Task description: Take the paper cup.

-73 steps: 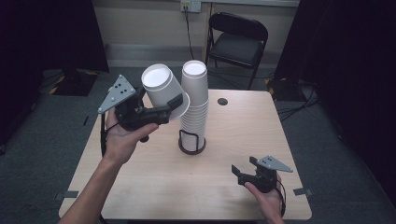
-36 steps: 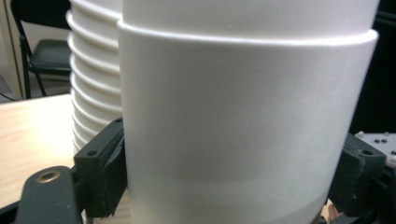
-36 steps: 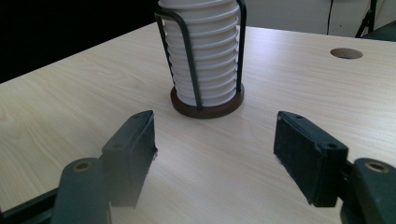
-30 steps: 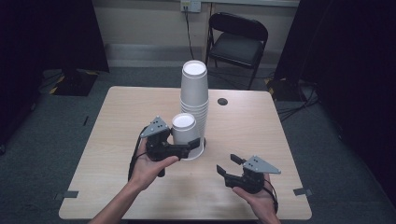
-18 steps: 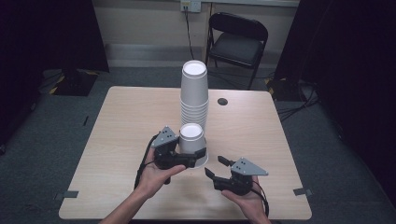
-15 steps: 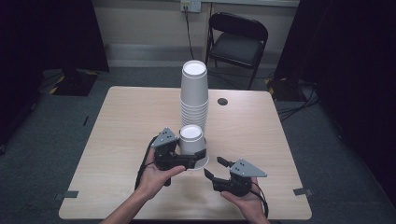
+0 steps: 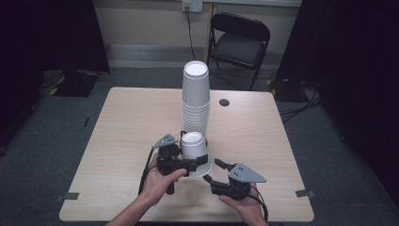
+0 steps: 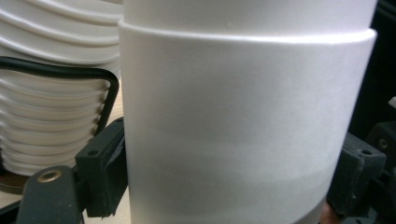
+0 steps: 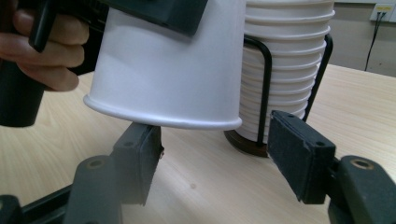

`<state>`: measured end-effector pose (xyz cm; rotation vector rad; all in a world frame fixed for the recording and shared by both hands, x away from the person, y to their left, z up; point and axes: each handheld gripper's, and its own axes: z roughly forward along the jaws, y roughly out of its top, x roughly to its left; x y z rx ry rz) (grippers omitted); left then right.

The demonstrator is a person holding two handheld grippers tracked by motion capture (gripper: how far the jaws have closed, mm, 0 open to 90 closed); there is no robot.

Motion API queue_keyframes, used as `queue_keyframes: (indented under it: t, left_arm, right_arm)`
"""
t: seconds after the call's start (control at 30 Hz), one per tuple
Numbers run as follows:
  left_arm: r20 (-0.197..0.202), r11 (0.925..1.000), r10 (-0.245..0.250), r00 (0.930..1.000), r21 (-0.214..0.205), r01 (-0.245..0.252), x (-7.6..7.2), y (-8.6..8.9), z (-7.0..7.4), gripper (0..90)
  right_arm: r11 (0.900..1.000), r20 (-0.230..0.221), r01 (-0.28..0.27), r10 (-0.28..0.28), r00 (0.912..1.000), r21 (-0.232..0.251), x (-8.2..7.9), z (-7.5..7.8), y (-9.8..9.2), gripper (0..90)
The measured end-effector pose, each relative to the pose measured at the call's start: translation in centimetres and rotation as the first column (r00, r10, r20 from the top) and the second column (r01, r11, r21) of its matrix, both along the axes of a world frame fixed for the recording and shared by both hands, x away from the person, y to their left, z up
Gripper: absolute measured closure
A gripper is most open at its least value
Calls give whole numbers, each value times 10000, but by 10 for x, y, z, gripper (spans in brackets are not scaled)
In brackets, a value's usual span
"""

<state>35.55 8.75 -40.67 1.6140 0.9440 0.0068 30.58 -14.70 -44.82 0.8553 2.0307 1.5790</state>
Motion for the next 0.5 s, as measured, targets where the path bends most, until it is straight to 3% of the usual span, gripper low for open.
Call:
queue_keyframes:
  t: [0.23, 0.33, 0.4, 0.5]
  left_arm:
    - [-823, 9976, -224, 9964, -674, 168, 0, -2, -3, 165]
    - [-802, 9968, -293, 9964, -767, 231, -1, -3, -2, 165]
    - [-981, 9945, -334, 9946, -1020, 233, -2, -3, -1, 165]
    - [-1014, 9939, -416, 9940, -1058, 308, -4, -5, -1, 165]
  right_arm:
    - [10000, 393, -14, 15, 9992, -35, -1, 0, 3, 389]
    - [10000, 567, 10, -10, 9984, -1, -2, 0, 4, 411]
    - [9999, 871, 62, -71, 9962, 112, -3, 1, 4, 445]
    - [9998, 1238, 131, -145, 9922, 118, -4, 3, 4, 497]
